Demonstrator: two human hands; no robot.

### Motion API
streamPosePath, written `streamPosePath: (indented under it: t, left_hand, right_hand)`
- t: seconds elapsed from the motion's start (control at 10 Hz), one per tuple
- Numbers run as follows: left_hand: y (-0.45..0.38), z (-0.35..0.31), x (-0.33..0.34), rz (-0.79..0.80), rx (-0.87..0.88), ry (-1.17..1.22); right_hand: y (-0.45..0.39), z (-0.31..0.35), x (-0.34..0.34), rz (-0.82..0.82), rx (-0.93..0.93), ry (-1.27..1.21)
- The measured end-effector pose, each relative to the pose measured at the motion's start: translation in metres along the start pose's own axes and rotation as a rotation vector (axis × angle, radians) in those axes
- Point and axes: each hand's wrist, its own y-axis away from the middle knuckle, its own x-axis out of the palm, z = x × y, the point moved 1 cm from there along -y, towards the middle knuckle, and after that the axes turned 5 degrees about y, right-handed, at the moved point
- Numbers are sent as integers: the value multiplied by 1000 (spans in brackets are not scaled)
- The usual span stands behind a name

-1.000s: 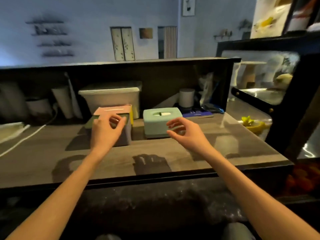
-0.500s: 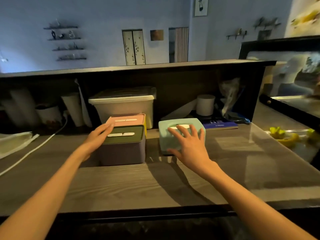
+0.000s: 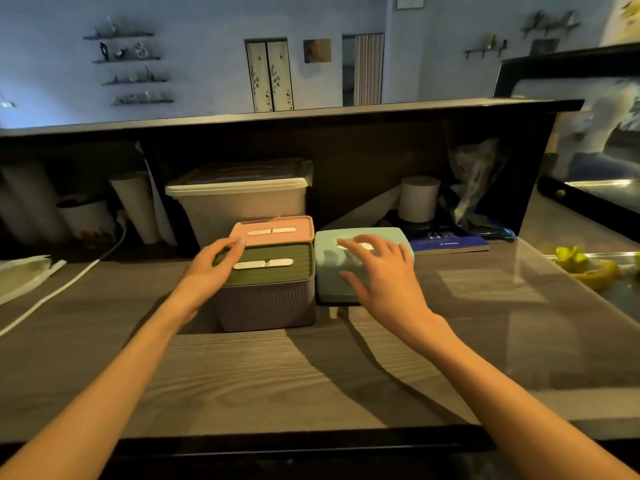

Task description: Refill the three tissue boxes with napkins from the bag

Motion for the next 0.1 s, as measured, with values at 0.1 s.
streamPosePath:
  t: [0.1]
  left_hand:
    - [-8,-13,-9,-193,155,-79]
  right_hand:
    - [-18,-18,-12,-77,78,-274]
